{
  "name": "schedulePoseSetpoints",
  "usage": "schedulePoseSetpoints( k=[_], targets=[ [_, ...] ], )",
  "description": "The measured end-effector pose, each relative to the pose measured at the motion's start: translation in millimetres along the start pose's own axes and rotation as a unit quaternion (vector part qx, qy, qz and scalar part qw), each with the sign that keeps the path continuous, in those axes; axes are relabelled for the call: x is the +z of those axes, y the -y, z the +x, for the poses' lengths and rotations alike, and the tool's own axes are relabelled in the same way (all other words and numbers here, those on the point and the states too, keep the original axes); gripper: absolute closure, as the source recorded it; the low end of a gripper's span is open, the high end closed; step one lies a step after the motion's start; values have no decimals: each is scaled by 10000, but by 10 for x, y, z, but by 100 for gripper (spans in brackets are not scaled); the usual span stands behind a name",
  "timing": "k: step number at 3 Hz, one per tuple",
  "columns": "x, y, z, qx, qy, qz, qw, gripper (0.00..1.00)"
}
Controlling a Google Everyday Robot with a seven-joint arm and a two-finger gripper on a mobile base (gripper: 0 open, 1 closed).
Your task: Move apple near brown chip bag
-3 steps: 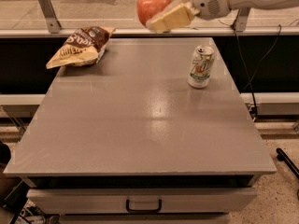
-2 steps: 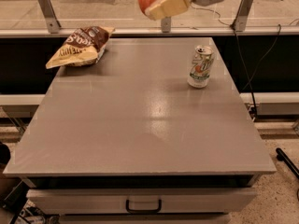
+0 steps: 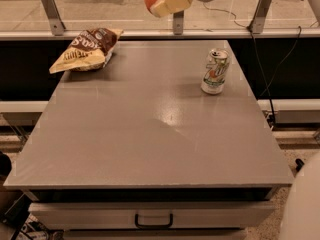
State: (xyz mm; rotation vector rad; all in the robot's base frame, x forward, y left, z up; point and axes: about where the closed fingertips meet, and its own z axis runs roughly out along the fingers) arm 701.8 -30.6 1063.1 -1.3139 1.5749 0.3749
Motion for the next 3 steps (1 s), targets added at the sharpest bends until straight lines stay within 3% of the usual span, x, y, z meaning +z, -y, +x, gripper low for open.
schedulePoseSetpoints(
  k=[2,3],
  targets=[
    [450,-126,-19,-158,-310,-87,9994,100],
    [607,-261,123,-43,-563,-210,9982,100]
  ],
)
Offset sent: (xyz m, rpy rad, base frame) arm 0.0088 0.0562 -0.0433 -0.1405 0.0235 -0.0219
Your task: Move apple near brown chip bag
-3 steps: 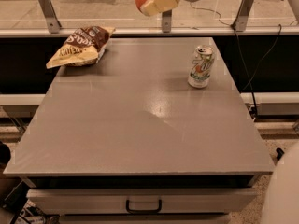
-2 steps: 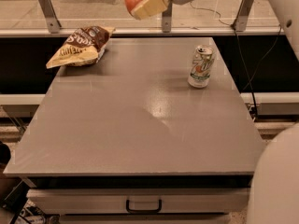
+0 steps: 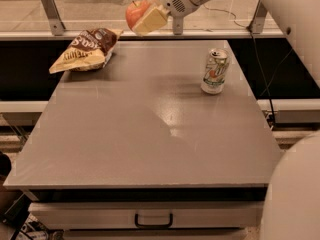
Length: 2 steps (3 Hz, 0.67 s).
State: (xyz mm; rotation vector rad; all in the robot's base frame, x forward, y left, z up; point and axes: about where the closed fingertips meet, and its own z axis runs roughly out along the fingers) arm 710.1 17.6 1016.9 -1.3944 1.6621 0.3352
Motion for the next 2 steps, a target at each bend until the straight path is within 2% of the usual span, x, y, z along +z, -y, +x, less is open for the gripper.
schedulePoseSetpoints(
  k=[2],
  targets=[
    [402,-172,217,225,-123,-455,9986,100]
  ],
)
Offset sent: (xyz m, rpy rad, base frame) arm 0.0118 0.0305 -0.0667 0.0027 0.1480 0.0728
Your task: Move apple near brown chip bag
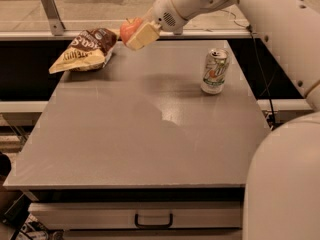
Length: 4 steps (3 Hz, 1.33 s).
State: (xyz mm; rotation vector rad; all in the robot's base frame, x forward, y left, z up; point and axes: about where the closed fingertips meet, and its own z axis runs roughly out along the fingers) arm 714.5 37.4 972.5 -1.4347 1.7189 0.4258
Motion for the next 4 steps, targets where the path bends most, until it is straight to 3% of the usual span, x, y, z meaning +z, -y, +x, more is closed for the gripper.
schedulePoseSetpoints(
  k=[2,3,4],
  targets=[
    [483,0,169,341,291,-465,9979,100],
    [695,167,357,675,514,-519,9950,100],
    [697,167,357,675,514,-521,9950,100]
  ],
)
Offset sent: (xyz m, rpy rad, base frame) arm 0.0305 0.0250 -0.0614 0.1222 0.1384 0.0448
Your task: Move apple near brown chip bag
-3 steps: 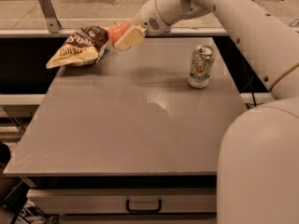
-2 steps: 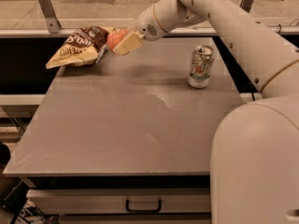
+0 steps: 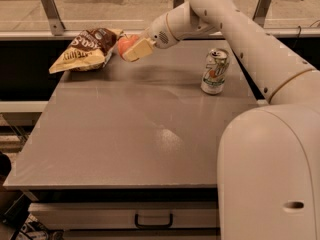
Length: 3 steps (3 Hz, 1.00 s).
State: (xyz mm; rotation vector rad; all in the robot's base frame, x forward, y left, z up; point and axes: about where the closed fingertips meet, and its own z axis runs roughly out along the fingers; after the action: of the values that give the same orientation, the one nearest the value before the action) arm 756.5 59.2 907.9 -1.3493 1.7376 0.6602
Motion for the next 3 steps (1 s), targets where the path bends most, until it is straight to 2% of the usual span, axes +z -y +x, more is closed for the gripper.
schedulePoseSetpoints(
  k=[1,3],
  targets=[
    [163,63,91,95,42,-162,9998,100],
    [311,104,175,194,-15,-285,9994,100]
  ],
)
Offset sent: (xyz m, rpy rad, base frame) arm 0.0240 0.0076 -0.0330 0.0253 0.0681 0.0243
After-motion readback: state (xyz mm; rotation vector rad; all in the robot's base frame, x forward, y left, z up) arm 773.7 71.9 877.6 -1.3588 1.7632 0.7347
